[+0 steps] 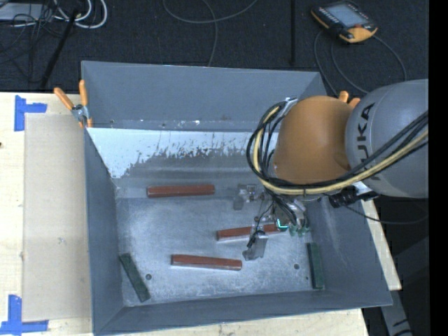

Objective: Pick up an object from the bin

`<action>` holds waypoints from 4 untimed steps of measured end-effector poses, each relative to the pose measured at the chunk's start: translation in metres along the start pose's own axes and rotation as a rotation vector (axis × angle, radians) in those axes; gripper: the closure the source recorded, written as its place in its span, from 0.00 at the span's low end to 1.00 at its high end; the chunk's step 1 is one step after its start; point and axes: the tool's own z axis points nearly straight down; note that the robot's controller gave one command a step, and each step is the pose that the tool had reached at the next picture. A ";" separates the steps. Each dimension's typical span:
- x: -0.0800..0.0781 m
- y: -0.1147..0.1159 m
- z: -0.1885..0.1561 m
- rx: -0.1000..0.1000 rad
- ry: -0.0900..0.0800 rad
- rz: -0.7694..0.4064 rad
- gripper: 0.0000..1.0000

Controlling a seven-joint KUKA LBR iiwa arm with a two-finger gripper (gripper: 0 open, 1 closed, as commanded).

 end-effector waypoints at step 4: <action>0.017 0.004 0.101 0.000 -0.007 0.032 1.00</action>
Offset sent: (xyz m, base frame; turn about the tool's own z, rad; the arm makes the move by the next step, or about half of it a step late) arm 0.0004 -0.1000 -0.0978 0.0143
